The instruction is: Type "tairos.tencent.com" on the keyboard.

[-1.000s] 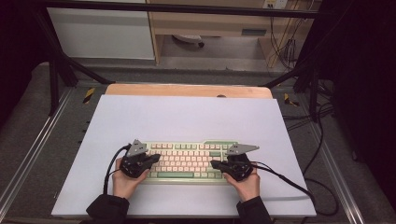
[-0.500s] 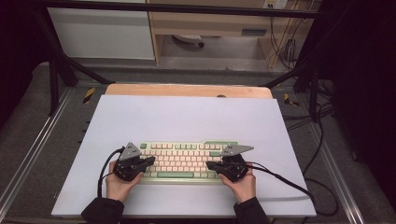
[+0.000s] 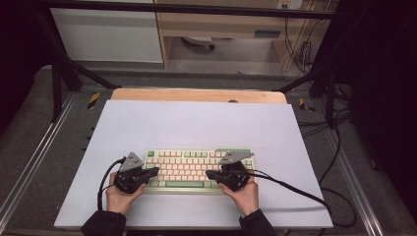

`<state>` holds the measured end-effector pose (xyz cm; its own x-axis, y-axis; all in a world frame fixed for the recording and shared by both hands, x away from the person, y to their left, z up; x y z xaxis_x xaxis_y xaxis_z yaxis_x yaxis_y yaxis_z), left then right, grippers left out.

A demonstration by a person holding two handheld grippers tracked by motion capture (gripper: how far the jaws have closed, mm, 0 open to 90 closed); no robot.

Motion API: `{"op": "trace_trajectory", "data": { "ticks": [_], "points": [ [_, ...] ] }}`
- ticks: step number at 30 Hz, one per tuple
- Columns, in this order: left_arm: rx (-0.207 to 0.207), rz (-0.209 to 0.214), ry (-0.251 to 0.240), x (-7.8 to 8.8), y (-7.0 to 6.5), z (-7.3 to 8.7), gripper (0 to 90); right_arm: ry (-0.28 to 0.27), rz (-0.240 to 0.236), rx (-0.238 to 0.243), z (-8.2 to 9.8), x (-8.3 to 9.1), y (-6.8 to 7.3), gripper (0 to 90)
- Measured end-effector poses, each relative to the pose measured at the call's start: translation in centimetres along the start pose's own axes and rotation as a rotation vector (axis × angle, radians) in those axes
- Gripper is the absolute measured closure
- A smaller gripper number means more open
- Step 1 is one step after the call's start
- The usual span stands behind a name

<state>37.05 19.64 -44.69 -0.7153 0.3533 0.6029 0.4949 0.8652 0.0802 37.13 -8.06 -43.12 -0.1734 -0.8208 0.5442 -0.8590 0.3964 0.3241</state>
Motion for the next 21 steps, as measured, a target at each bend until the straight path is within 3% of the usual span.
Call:
{"op": "trace_trajectory", "data": {
  "ticks": [3,21],
  "points": [
    [-0.002,0.002,-0.001,0.0,0.0,0.0,90.0,0.011,-0.007,0.017,-0.3,-0.8,0.3,90.0],
    [0.013,0.010,-0.003,-0.1,0.1,0.0,90.0,0.023,-0.020,0.001,-1.4,-4.5,0.6,90.0]
  ]
}}
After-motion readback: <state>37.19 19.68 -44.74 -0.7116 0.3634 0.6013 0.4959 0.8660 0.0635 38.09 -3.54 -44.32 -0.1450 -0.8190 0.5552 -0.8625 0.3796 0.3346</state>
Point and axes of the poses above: each handheld gripper's, and its own axes: x roughly backward along the jaws, z roughly out of its underside, y roughly to its left, the point moved 4 cm from there along -x, roughly forward along the jaws, and after that the axes turned 15 degrees about -z, right-handed, at the moved point
